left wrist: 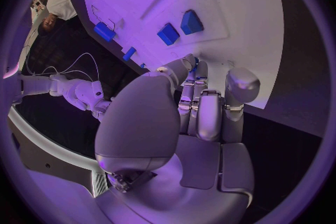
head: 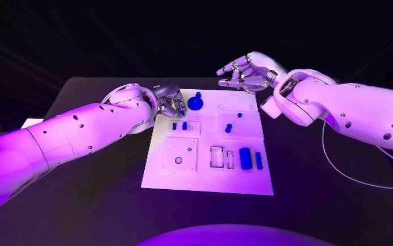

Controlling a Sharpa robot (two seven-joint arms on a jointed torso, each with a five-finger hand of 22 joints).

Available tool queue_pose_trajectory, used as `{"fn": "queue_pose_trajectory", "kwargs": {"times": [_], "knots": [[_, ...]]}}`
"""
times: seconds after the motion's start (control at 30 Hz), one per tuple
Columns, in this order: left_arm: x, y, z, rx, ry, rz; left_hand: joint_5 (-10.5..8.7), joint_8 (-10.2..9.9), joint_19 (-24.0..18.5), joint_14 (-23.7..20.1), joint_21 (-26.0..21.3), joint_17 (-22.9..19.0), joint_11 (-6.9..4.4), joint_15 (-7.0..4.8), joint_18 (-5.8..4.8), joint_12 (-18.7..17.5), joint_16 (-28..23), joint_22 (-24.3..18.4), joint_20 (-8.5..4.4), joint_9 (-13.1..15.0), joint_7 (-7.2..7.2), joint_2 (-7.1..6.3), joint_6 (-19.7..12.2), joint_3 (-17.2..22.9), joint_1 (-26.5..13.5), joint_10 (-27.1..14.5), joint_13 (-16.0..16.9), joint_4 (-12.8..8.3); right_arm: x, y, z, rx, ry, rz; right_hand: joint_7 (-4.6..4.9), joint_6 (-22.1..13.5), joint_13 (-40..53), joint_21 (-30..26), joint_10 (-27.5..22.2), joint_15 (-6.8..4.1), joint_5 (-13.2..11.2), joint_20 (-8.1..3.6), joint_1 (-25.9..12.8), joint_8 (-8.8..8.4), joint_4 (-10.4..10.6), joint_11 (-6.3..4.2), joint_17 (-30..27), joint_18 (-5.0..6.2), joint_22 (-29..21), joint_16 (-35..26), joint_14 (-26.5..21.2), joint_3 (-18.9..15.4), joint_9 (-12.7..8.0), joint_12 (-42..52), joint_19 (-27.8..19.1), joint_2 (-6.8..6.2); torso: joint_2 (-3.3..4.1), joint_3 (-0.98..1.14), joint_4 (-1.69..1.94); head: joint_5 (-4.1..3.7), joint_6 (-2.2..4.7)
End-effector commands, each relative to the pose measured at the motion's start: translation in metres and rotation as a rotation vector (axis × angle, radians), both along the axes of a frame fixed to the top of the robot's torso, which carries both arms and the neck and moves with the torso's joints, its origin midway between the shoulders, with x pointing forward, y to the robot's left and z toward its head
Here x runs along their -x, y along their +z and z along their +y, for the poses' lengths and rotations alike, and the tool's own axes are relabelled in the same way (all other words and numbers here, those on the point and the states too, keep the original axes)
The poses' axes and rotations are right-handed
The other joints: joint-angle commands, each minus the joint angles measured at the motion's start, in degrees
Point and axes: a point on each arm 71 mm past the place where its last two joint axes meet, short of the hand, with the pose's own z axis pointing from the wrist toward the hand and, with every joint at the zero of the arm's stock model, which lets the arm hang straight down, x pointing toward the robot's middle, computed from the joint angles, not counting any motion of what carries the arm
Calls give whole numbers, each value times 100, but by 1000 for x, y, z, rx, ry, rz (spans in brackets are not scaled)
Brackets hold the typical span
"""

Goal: Assemble the parts on the task board

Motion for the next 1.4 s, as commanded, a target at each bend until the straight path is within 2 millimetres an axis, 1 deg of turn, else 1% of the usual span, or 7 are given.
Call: {"fn": "queue_pose_trajectory", "kwargs": {"times": [0.03,0.43,0.67,0.93,1.07,1.23,1.4], "knots": [[2,-6,-2,-25,-19,27,16,35,41,77,29,-3,0,0,-67,-32,6,5,-4,7,24,-6,16,30,-69,26,-5,4,1,0,1,-2,11,0,26,32,-1,-17,-25,-25,20,-10,8,10,-8,-12,8,32,0,-23,244,34,-7,-17,-24,65,-1,-1,6,-3,-6],[3,-7,-1,-33,-23,38,12,41,43,77,57,6,-5,-2,-71,-34,14,35,-3,10,18,5,36,49,-71,45,5,-9,0,0,1,-1,12,1,26,32,-1,-17,-25,-25,20,-10,8,10,-8,-12,8,32,0,-23,244,34,-7,-17,-24,65,0,2,1,-3,-21],[5,-6,-3,-27,-29,34,10,45,44,78,64,10,-8,-4,-71,-34,18,43,-4,12,16,6,45,53,-74,53,9,-14,0,0,1,-2,13,2,26,32,-1,-17,-25,-25,20,-10,8,10,-8,-12,8,32,0,-23,244,34,-7,-17,-24,65,-1,0,5,-4,-32],[5,-5,-3,-19,-28,24,7,37,34,75,59,-2,-6,-6,-68,-50,15,46,-5,10,18,-4,43,62,-94,52,17,-28,0,0,1,-2,13,3,26,32,-1,-17,-25,-25,20,-10,8,10,-8,-12,8,32,0,-23,244,34,-7,-17,-24,65,0,0,8,3,-22],[5,-5,-3,-16,-26,19,8,23,30,73,59,-4,1,-2,-68,-68,16,51,-3,4,25,-8,24,72,-103,35,17,-34,0,-1,1,-2,13,3,26,32,-1,-17,-25,-25,20,-10,8,10,-8,-12,8,32,0,-23,244,34,-7,-17,-24,65,4,0,3,4,-23],[5,-5,-3,-23,-18,25,7,-41,1,58,29,-35,42,30,-65,-145,6,43,15,-23,68,-22,-69,102,-159,-52,10,-40,0,-1,2,-2,14,4,26,32,-1,-17,-25,-25,20,-10,8,10,-8,-12,8,32,0,-23,244,34,-7,-17,-24,65,0,4,0,11,-19],[4,-7,-1,-36,-8,37,1,-204,-60,22,-49,-107,157,123,-59,-321,-22,7,78,-106,177,-87,-337,143,-279,-323,-47,-12,0,-1,2,-2,13,5,26,32,-1,-17,-25,-25,20,-10,8,10,-8,-12,8,32,0,-23,244,34,-7,-17,-24,65,1,2,4,7,-23]]}}
